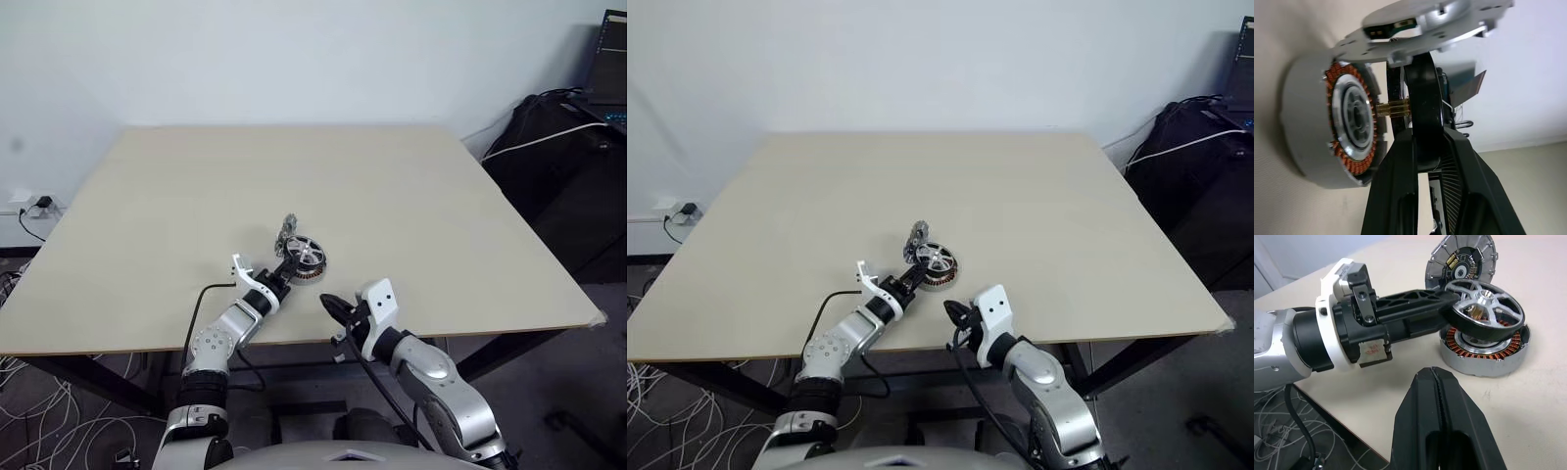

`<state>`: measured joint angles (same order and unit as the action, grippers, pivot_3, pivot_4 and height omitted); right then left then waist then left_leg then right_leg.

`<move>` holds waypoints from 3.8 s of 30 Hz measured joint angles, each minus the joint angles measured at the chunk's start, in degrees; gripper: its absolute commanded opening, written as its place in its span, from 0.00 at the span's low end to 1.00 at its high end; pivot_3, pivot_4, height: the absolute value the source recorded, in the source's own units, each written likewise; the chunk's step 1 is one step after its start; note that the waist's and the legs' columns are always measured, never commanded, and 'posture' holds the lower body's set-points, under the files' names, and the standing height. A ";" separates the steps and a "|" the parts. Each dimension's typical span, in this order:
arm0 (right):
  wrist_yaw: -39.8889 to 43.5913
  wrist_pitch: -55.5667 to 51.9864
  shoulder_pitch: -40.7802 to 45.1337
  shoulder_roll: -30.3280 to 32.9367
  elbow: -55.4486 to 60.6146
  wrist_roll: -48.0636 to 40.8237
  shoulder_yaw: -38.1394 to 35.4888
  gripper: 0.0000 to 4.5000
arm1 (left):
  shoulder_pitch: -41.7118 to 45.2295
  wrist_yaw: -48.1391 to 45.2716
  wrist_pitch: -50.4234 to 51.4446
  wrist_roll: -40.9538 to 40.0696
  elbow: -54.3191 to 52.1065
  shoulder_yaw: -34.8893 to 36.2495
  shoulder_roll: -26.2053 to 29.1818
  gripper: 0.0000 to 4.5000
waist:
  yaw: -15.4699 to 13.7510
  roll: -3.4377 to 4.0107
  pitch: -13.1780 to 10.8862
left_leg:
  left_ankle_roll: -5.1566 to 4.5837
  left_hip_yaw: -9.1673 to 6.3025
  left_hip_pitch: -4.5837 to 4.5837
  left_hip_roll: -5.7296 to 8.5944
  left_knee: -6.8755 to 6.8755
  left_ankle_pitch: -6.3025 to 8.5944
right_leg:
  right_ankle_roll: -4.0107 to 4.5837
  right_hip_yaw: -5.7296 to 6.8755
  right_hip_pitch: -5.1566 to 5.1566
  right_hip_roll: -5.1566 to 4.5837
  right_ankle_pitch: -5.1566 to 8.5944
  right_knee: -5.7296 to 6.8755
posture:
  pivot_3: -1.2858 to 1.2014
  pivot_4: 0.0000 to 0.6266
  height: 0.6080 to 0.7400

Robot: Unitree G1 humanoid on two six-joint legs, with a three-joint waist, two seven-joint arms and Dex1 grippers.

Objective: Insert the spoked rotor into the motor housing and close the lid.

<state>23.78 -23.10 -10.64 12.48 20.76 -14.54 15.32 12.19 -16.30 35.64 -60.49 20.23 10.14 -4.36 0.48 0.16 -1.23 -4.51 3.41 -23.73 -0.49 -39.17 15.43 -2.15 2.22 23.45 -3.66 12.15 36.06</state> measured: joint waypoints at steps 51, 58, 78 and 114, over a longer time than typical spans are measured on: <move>-0.45 0.01 -0.22 -0.49 0.05 0.21 -0.03 0.00 | -4.97 0.34 1.47 1.72 -5.10 2.54 0.48 0.88 | 0.11 0.04 0.10 | 0.05 0.04 0.08 -0.01 -0.02 0.03 | -0.01 -0.09 -0.02 0.00 -0.02 0.05 | 0.52 0.00 1.00; -0.36 0.01 0.05 -0.82 0.04 0.21 0.01 0.00 | -8.30 2.16 1.70 1.34 -8.18 2.76 0.39 0.88 | -0.24 0.00 0.13 | 0.07 0.04 0.08 0.00 -0.10 0.04 | -0.05 -0.06 -0.04 -0.31 -0.10 0.07 | 0.52 0.00 1.00; -10.37 -1.23 12.93 -5.04 -14.15 9.90 -1.05 0.00 | -18.24 -9.42 -31.89 45.36 -18.51 -20.03 11.25 0.18 | 0.09 0.42 0.36 | 0.17 0.19 0.08 -0.06 0.05 0.00 | 0.13 -0.24 0.17 -0.22 -0.19 0.09 | 0.52 0.00 1.00; -8.74 4.40 39.63 -14.62 -54.55 13.77 -2.78 0.00 | -21.18 -6.86 -48.00 55.17 -13.79 -20.82 10.58 0.01 | 0.70 0.68 0.50 | 0.14 0.33 0.21 -0.06 0.05 -0.04 | 0.13 -0.33 0.17 0.05 -0.19 0.39 | 0.52 0.00 1.00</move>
<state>15.04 -18.69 28.99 -2.14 -33.79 -0.77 12.54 -8.99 -23.15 -12.36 -5.32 6.44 -10.68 6.22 1.18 0.84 -0.73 -4.37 3.74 -23.52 -0.55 -39.12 15.38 -2.02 1.89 23.63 -3.60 11.96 36.45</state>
